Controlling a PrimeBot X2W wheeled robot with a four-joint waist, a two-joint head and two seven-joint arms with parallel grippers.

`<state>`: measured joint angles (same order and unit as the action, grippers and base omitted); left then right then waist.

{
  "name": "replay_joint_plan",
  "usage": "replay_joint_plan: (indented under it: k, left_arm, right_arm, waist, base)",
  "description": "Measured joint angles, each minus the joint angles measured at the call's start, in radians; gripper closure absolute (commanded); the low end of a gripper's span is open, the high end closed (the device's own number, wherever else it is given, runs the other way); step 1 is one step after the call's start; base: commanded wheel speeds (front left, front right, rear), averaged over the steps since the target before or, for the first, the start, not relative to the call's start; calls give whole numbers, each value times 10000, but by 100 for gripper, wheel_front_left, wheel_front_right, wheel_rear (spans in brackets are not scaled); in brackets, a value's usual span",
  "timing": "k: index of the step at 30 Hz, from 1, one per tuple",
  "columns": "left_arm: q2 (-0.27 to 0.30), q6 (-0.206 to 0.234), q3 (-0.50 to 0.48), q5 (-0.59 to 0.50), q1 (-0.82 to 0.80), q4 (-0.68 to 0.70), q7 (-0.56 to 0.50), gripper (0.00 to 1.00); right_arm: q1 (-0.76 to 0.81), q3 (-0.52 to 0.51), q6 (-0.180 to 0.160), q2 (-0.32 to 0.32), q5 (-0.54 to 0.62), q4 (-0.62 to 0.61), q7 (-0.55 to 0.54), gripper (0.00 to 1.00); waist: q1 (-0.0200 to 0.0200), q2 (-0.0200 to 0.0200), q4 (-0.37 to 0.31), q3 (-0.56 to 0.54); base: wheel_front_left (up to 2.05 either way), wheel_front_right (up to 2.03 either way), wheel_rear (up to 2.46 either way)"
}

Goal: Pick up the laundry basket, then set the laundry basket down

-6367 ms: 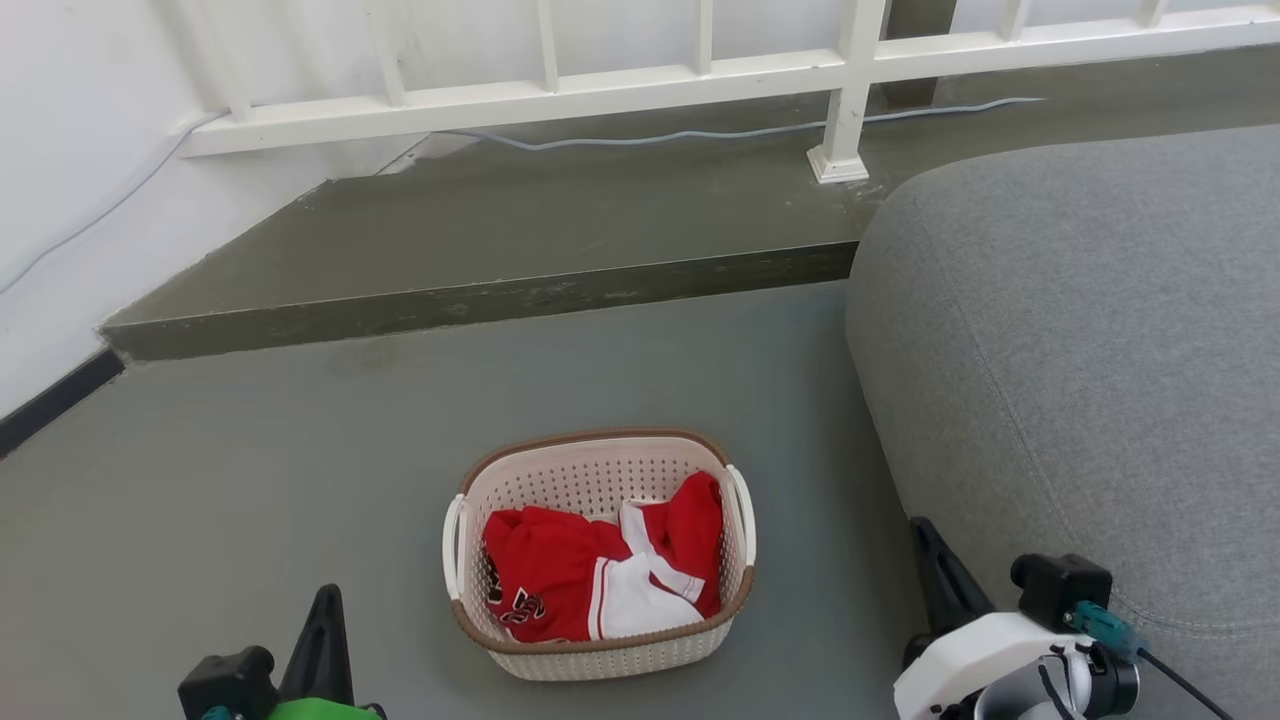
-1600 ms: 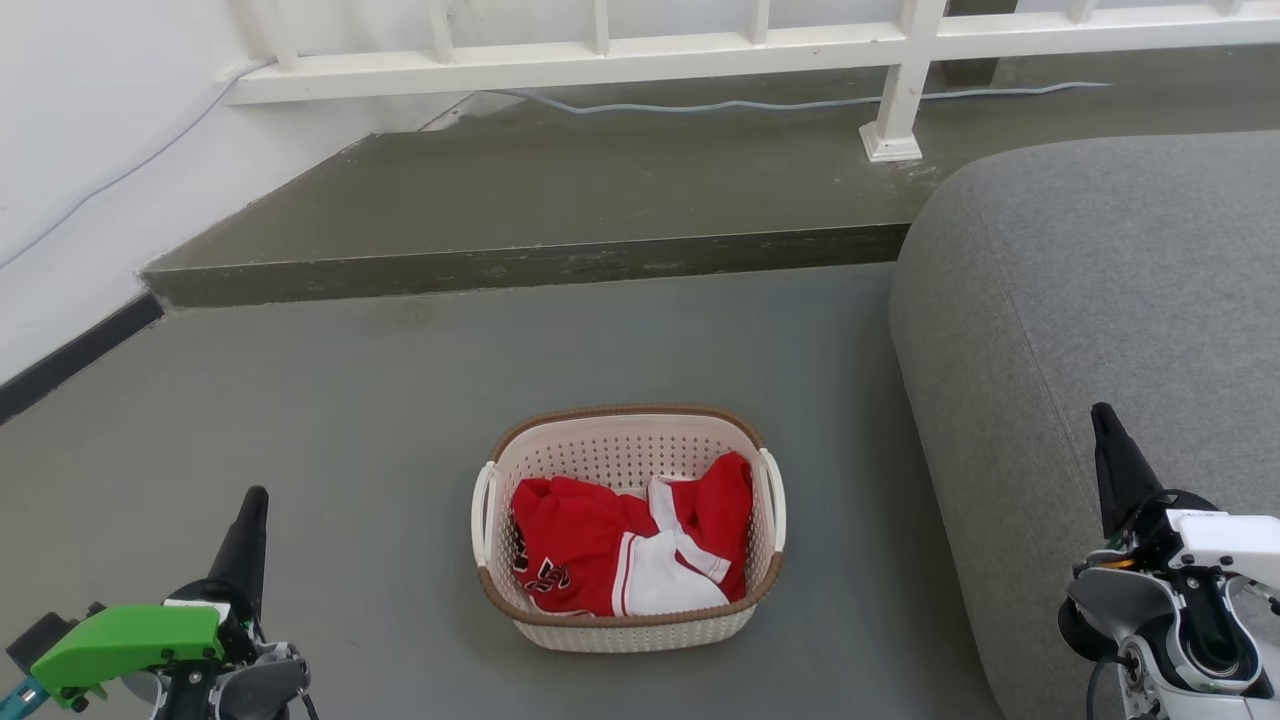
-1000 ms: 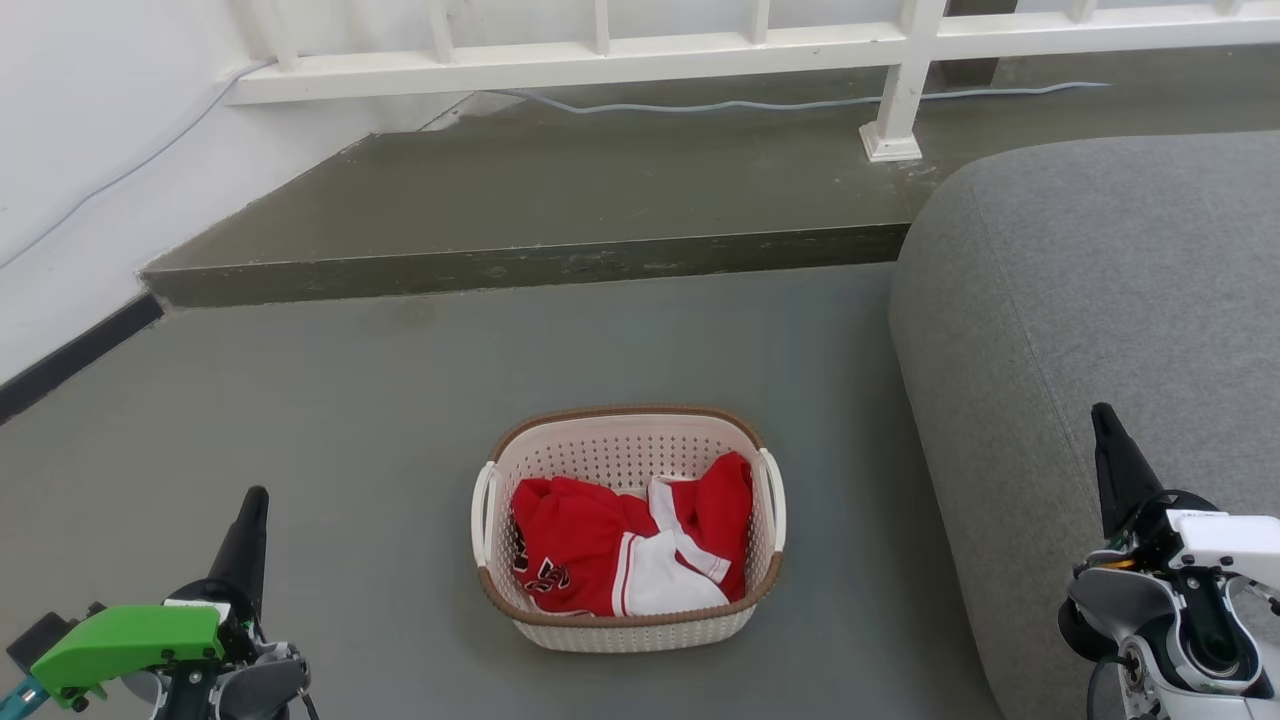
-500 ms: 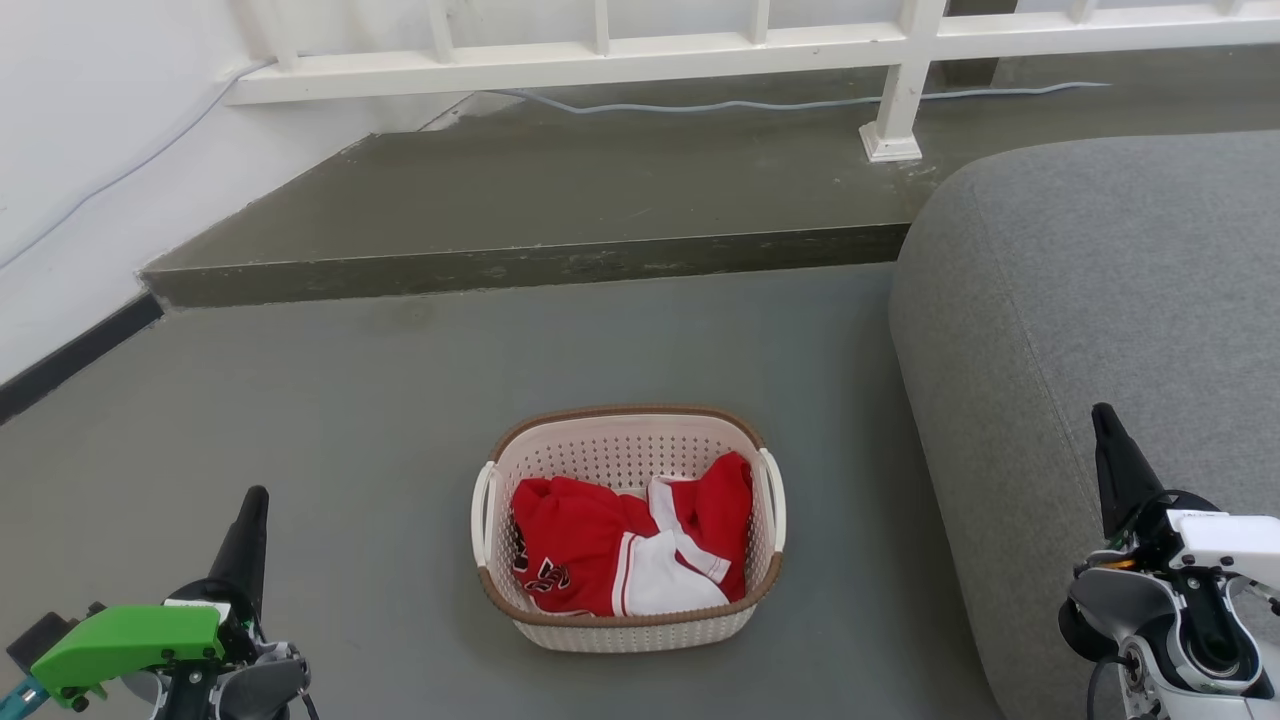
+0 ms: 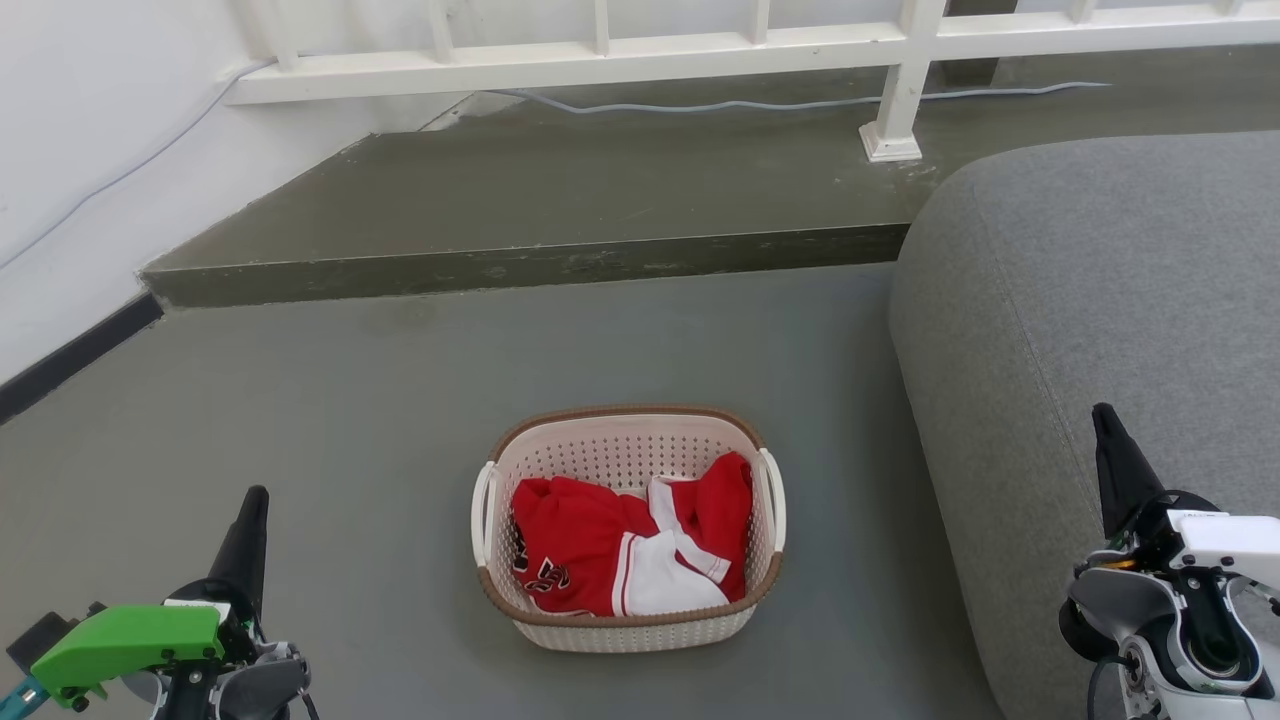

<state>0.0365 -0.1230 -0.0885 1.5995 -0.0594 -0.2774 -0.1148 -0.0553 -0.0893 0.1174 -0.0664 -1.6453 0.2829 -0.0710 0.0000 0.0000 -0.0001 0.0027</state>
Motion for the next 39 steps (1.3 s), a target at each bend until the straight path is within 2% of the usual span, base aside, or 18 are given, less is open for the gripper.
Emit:
replay_joint_plan:
  k: [39]
  left_arm:
    - [-2,0,6,10,0,4,2,100]
  right_arm:
    - [-3,-21,0,6,0,-4,-2,100]
  waist:
    - [0,0,-1,1]
  base:
    - [0,0,0]
